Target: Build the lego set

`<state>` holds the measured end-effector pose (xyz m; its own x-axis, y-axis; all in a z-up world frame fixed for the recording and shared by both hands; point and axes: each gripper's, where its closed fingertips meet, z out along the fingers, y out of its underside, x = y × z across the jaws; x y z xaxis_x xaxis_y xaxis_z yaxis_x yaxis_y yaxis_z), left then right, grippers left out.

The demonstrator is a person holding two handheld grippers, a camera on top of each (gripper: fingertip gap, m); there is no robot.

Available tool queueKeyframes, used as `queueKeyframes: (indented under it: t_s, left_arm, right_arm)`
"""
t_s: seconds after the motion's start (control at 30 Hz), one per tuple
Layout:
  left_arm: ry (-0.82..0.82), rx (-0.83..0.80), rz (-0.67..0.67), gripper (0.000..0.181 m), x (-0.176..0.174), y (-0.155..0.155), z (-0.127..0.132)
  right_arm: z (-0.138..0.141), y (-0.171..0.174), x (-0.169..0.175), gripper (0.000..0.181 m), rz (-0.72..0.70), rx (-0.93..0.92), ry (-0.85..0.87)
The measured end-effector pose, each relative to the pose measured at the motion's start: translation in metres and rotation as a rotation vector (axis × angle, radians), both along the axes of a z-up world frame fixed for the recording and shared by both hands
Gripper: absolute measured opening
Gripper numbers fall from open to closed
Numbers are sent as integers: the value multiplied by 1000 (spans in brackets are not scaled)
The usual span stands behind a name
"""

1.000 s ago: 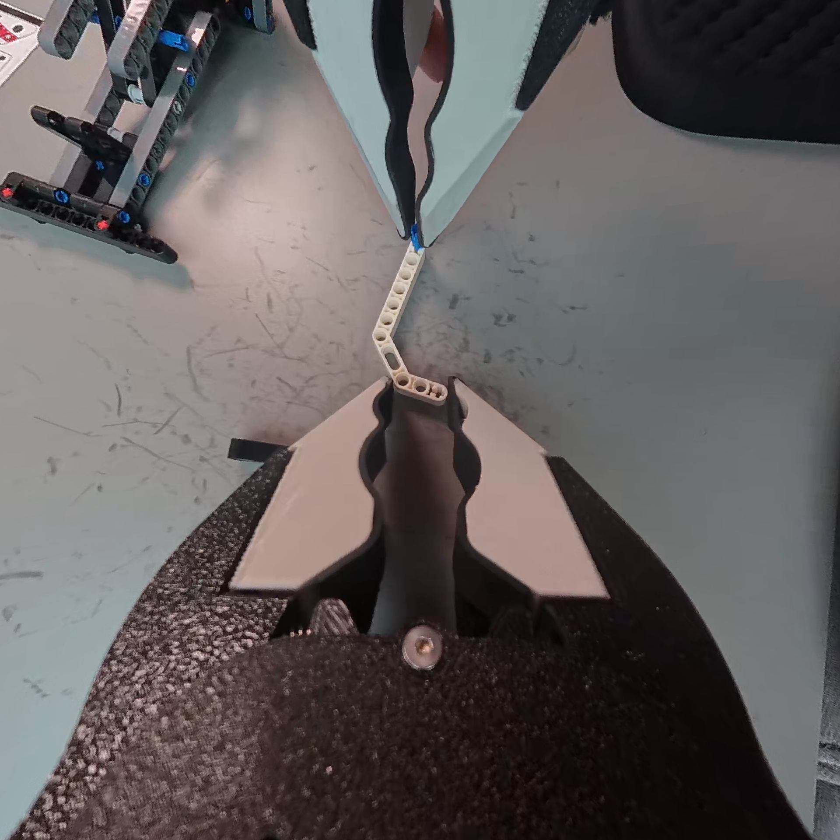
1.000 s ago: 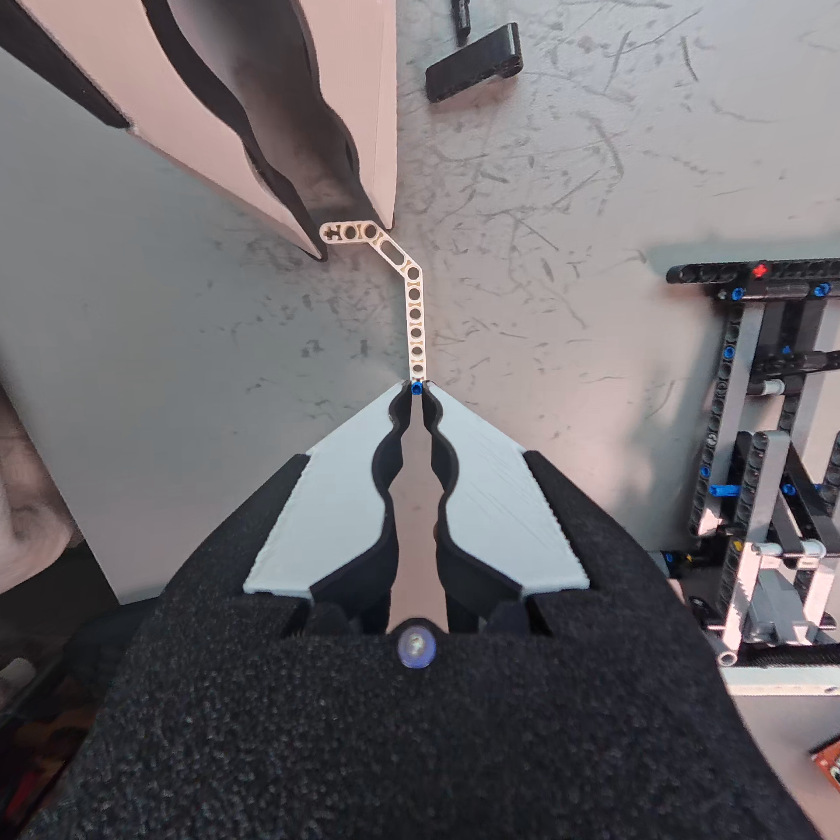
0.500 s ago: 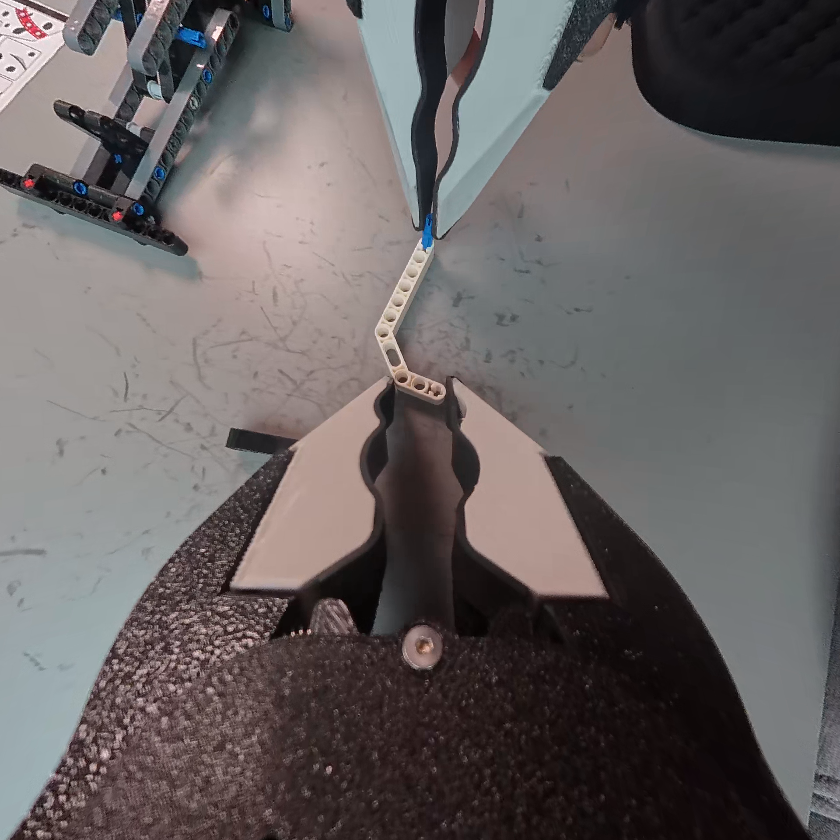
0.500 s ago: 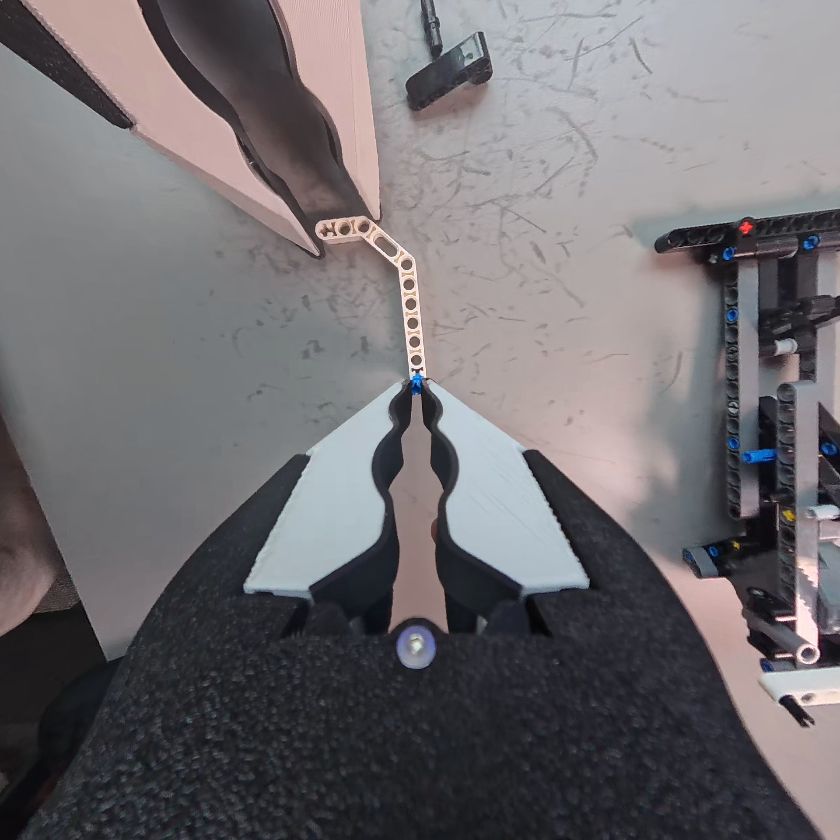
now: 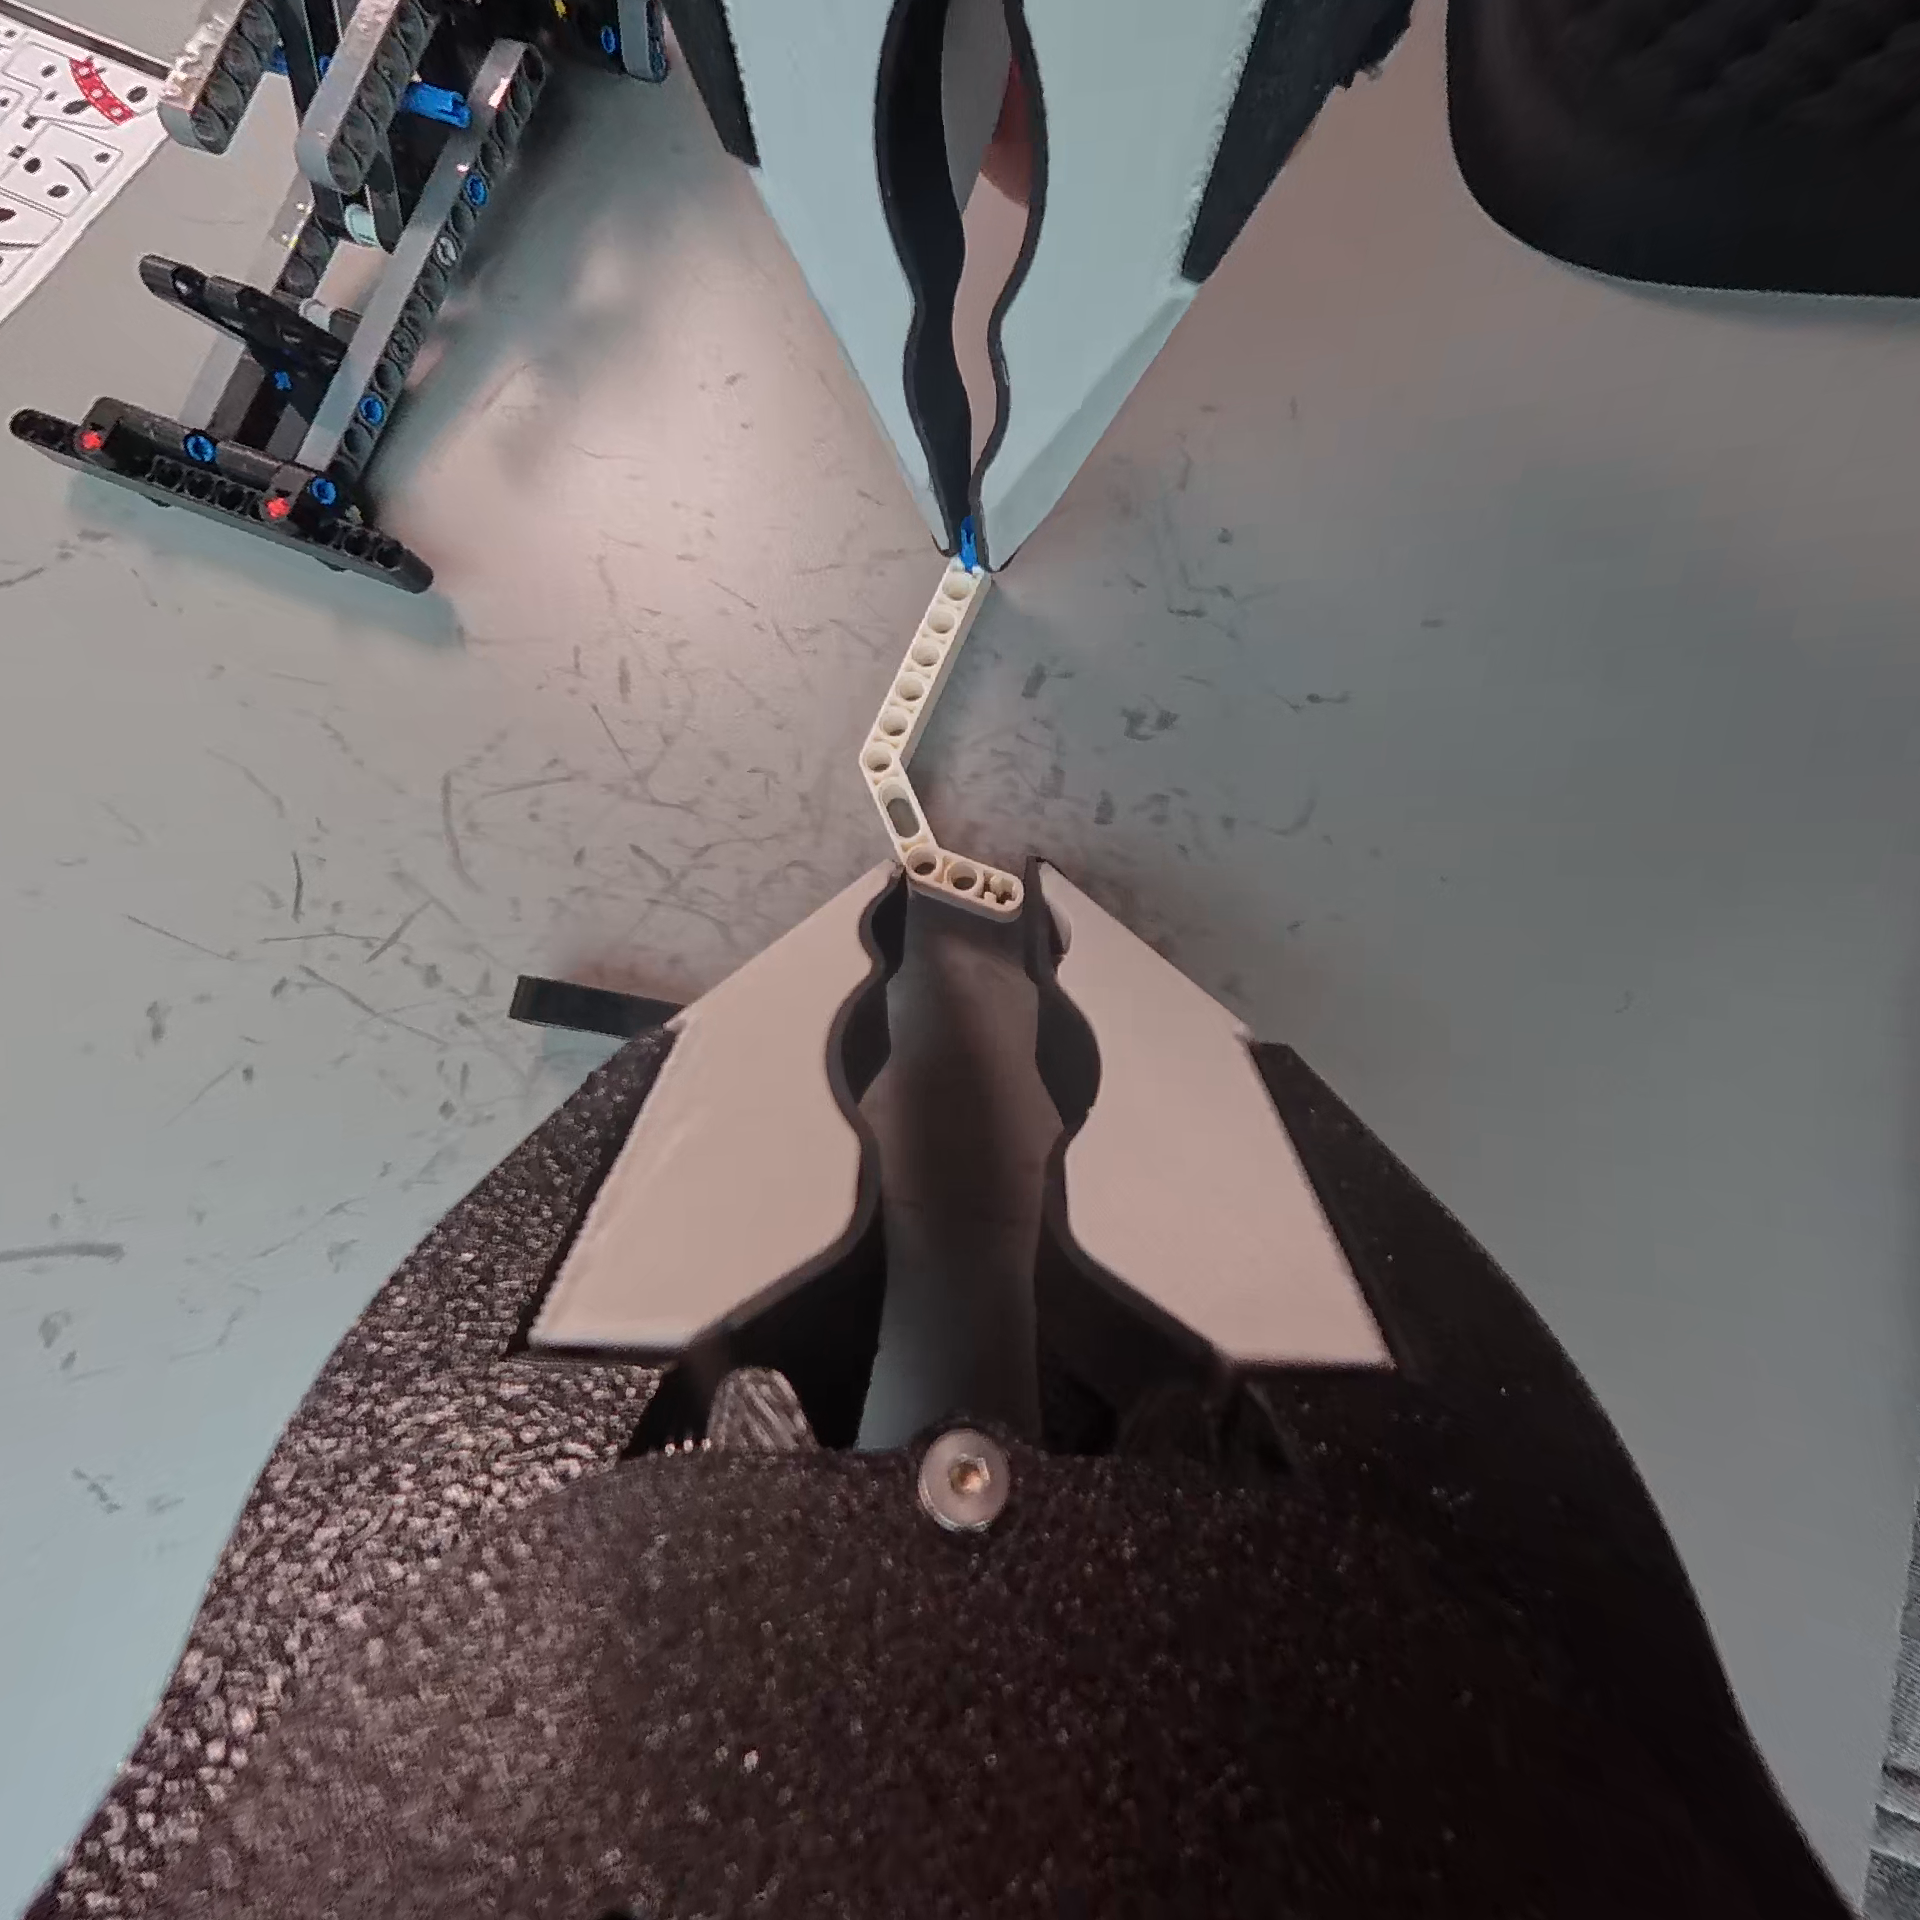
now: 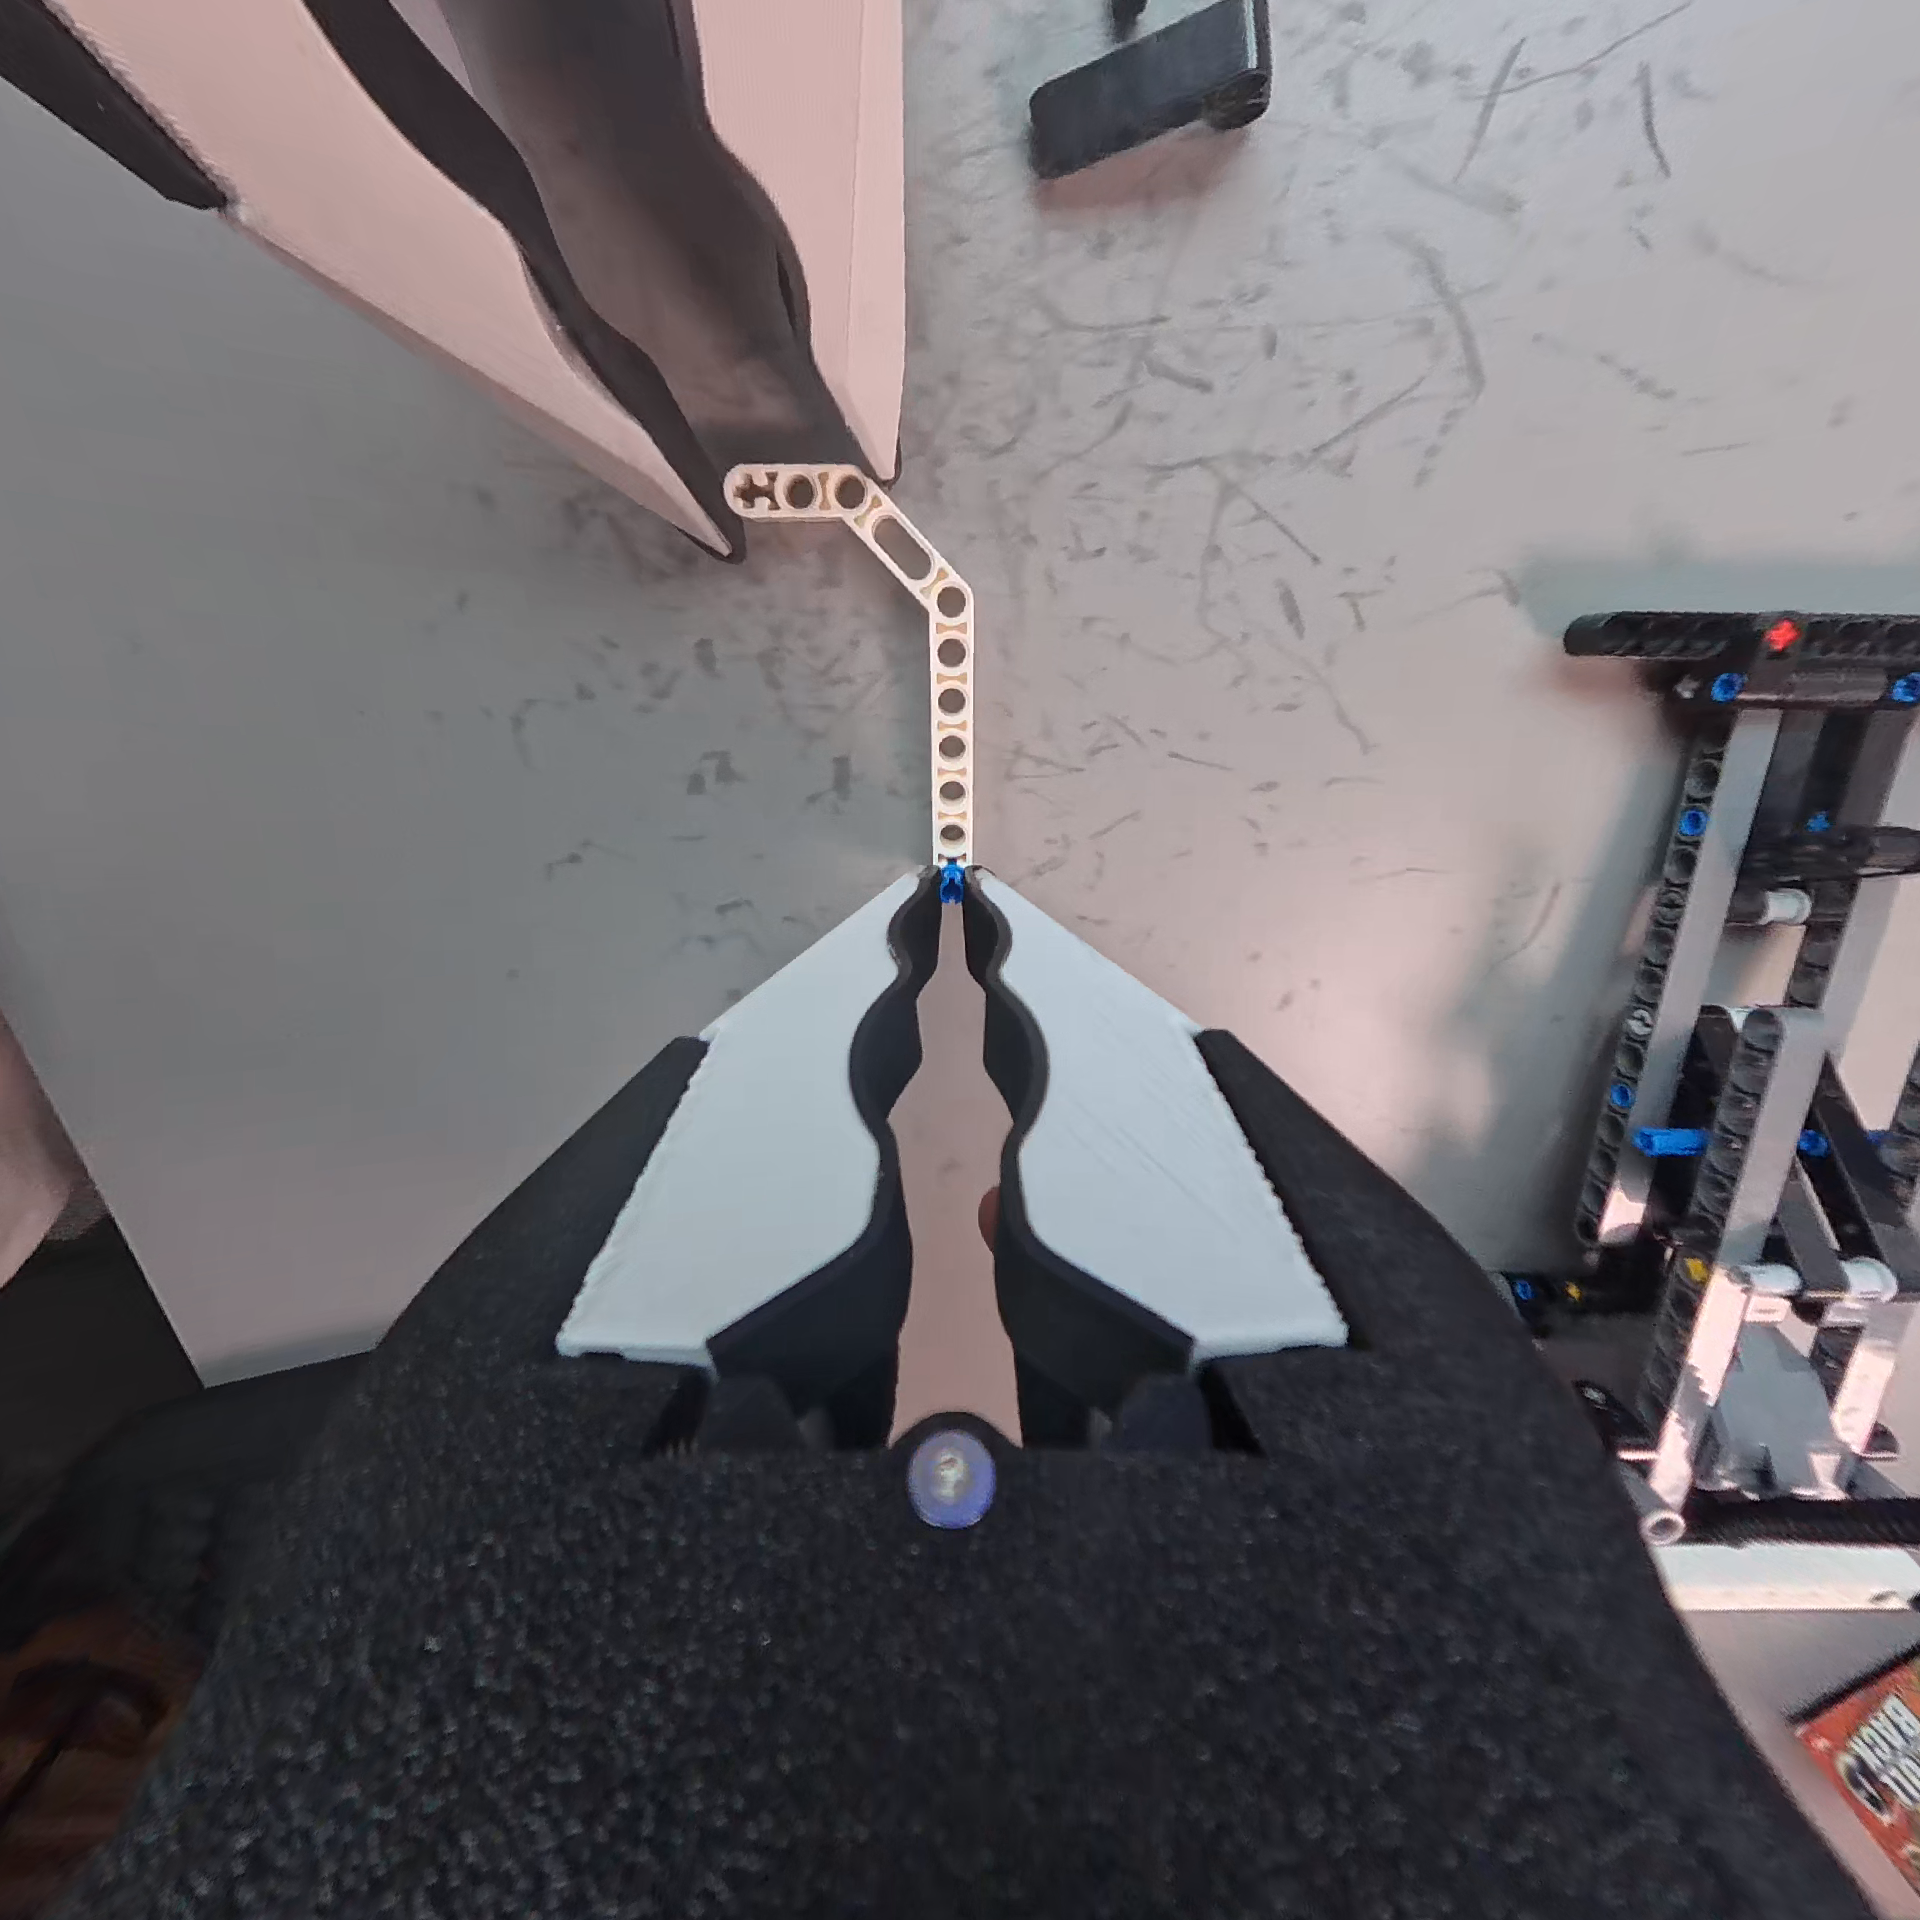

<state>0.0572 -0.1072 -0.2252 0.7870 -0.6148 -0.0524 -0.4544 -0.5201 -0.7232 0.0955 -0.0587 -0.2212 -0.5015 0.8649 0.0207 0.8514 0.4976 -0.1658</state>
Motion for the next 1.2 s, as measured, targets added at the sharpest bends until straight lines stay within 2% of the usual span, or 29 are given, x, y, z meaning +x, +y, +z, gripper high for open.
queueKeyframes:
  t_s: [0.17, 0.3, 0.37, 0.4, 0.5, 0.67, 0.97, 1.2]
  left_arm:
    - [0, -2, -5, 22, 1, 0, 0]
    - [-4, -5, 6, 22, 0, 0, 0]
    - [-9, -8, 10, 22, 0, 0, 0]
    - [-10, -9, 11, 22, 0, 0, 0]
    - [-13, -12, 14, 22, 0, 0, 0]
    - [-6, -6, 15, 22, 0, 1, 0]
    - [-4, -6, 21, 22, 0, 0, 0]
    - [-18, -17, 60, 22, -9, 2, 0]
  right_arm:
    - [0, -1, 0, 4, -27, -19, 14]
    - [1, 0, -1, 5, -54, -39, 104]
    - [5, -4, -3, 22, -63, -69, 178]
    - [10, -7, -5, 22, -82, -99, 219]
    - [15, -1, -4, 19, -111, -81, 288]
    - [8, -2, -3, 5, -131, -138, 290]
    - [2, -1, -3, 4, -52, -51, 197]
    - [3, 1, -14, 5, -74, -28, 294]
